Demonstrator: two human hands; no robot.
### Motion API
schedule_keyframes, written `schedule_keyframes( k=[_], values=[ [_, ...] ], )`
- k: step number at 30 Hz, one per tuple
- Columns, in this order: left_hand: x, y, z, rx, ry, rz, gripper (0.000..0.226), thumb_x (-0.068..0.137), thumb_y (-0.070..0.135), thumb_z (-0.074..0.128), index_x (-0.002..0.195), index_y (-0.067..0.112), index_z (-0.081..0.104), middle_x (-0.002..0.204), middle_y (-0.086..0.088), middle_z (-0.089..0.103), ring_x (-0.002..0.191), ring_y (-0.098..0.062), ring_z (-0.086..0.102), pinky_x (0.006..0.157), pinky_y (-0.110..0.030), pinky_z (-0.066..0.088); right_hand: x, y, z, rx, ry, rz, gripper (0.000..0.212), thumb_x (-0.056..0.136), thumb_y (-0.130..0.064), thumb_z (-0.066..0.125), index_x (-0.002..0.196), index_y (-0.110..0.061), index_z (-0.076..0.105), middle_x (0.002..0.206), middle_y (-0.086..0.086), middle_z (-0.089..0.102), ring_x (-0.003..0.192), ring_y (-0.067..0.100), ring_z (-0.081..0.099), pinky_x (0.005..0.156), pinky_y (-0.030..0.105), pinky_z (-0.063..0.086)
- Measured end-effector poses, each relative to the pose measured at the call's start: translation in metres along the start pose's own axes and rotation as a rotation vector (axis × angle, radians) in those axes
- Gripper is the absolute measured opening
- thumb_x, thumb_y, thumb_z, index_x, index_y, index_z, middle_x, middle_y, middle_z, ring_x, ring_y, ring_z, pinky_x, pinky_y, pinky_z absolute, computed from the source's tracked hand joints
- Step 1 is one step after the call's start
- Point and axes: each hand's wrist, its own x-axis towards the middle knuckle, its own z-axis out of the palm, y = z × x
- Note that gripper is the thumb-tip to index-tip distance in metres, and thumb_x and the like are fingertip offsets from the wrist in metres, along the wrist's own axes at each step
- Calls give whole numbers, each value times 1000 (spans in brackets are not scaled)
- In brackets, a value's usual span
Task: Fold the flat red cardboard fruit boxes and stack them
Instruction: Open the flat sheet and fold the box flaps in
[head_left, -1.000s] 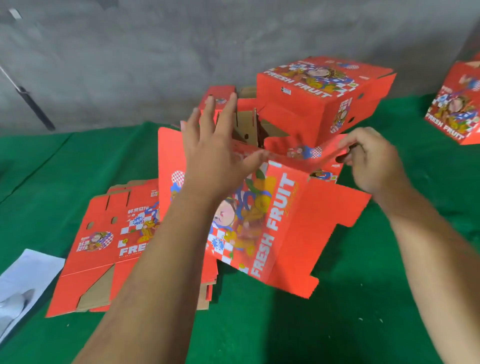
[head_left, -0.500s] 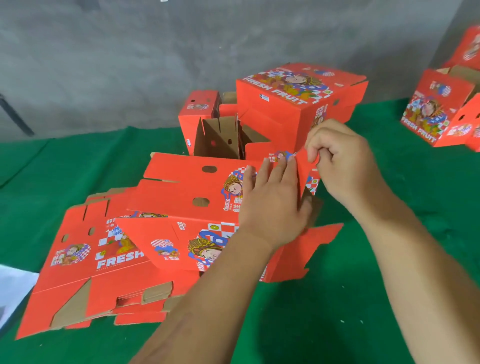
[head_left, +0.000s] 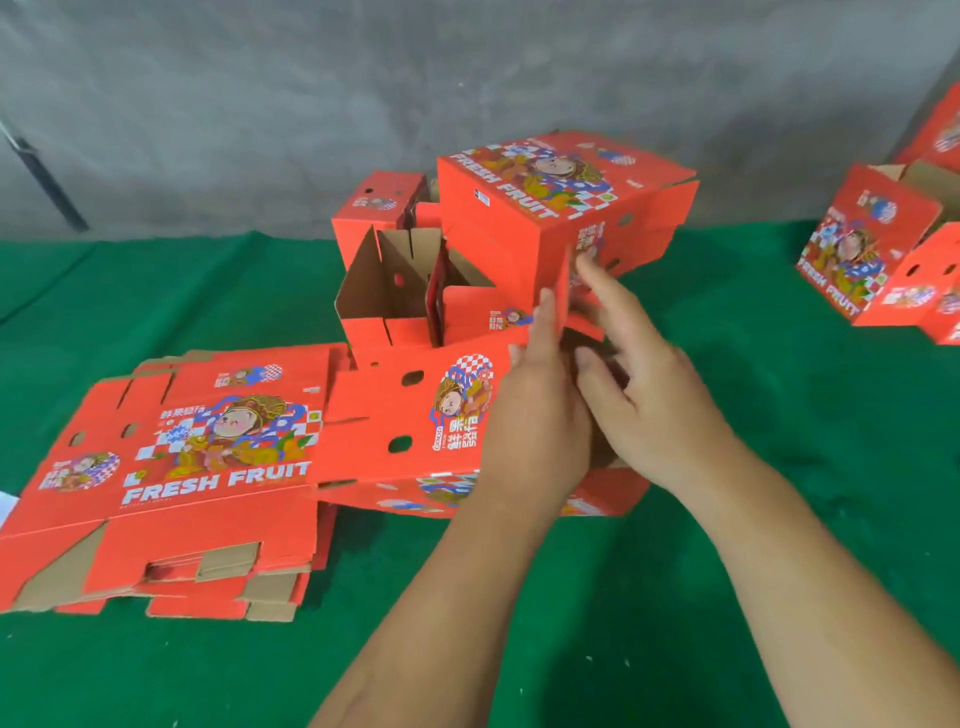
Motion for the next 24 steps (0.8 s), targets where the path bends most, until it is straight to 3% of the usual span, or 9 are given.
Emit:
schedule_keyframes(
  k=[3,6,9,13,15,18,19,22,24],
  values=[
    [-5,-3,-4,-144,216,-12,64,101,-7,36,162,9,28,147,10,55,133,9,49,112,-17,37,-8,2,-11,170,-292,249,58,95,-39,63,146,-56,41,130,-10,68,117,7,66,109,44,48],
    [-4,-25,-18,-310,455,-218,46,99,-5,43,143,4,55,138,-12,65,131,-16,58,118,-45,41,-24,8,-21,52,-622,423,59,74,-81,54,132,-65,49,122,-23,68,115,-8,62,113,30,43],
    [-13,-53,-39,-469,612,-408,37,85,7,50,117,8,68,105,-6,72,94,-16,63,98,-43,52,-40,21,-21,-239,-592,465,82,68,-98,32,139,-58,47,125,-27,64,121,3,58,109,34,43],
    [-25,-83,-58,-630,625,-484,29,82,14,50,91,31,72,97,-9,71,93,-28,63,97,-58,53,-47,13,-10,-202,-562,500,99,58,-108,31,144,-59,40,134,-30,56,125,-1,52,110,38,43],
    [-33,-97,-70,-585,640,-476,35,86,12,52,92,39,73,95,-3,71,92,-26,63,93,-53,55,-45,6,-10,-285,-682,469,106,49,-112,34,144,-63,36,139,-35,51,128,-2,51,110,34,42],
    [-50,-118,-97,-438,674,-490,61,99,-2,50,147,35,52,112,7,68,99,-15,69,89,-21,54,-38,0,-19,-455,-905,461,111,49,-102,55,149,-60,29,147,-37,44,129,-8,48,100,18,40],
    [-54,-126,-106,-411,686,-517,68,101,-3,49,158,32,37,118,7,66,106,-16,68,96,-21,53,-37,0,-21,-429,-935,460,108,53,-93,63,150,-59,29,147,-37,44,126,-12,49,96,14,40],
    [-62,-135,-115,-497,698,-591,80,105,0,47,164,40,12,128,2,66,102,-24,66,106,-53,51,-40,4,-11,-323,-824,393,76,74,-67,72,142,-65,39,143,-35,50,126,-13,50,107,20,41],
    [-64,-135,-115,-449,692,-544,85,105,1,47,165,36,-3,138,6,63,104,-18,67,107,-47,50,-47,12,-5,-143,-669,441,67,89,-41,74,141,-67,40,153,-31,42,131,-17,43,115,25,38]
  ],
)
